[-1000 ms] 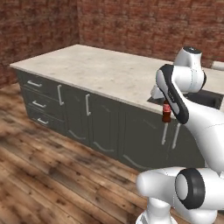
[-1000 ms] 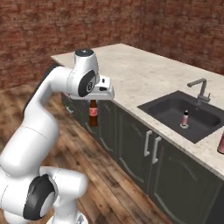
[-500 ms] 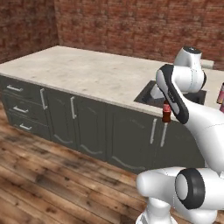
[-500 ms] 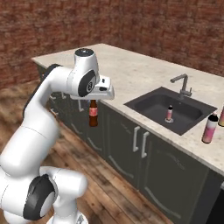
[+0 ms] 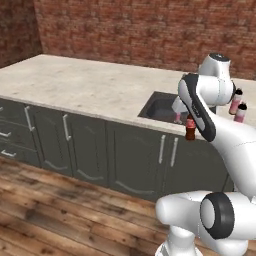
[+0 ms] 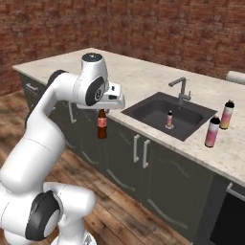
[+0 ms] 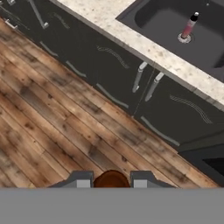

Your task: Place the large bottle from the dining counter next to the other large bottle outside the sink, and place the small bottle from the dining counter next to the other small bottle inside the sink.

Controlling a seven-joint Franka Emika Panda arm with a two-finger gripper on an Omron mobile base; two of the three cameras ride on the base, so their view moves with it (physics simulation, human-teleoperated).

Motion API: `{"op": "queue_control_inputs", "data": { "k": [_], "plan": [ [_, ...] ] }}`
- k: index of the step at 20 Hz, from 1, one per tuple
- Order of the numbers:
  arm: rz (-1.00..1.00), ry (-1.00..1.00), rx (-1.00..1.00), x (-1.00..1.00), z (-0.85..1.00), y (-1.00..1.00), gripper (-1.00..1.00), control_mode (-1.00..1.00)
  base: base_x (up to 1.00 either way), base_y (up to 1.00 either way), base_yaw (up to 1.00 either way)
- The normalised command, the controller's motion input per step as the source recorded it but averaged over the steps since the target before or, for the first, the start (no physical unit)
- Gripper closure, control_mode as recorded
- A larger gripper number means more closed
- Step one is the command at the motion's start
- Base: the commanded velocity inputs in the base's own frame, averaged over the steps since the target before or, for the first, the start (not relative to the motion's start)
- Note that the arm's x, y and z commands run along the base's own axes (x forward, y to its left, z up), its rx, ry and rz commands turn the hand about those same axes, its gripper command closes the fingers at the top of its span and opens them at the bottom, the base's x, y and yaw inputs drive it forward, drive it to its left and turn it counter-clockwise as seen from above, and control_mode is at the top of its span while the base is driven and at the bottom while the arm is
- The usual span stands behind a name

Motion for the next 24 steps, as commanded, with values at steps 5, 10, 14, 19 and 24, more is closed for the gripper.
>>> {"op": "queue_control_inputs", "data": {
  "k": [5,10,14,19,24],
  "plan": [
    [0.0,0.0,0.0,0.0,0.0,0.0,1.0,1.0,0.0,0.08,-0.25],
    [0.0,0.0,0.0,0.0,0.0,0.0,1.0,1.0,0.0,0.12,-0.25],
    [0.0,0.0,0.0,0.0,0.0,0.0,1.0,1.0,0.22,0.35,-0.2],
    [0.0,0.0,0.0,0.0,0.0,0.0,1.0,1.0,0.76,0.74,-0.02],
    [0.0,0.0,0.0,0.0,0.0,0.0,1.0,1.0,1.0,0.34,0.02]
  ]
}}
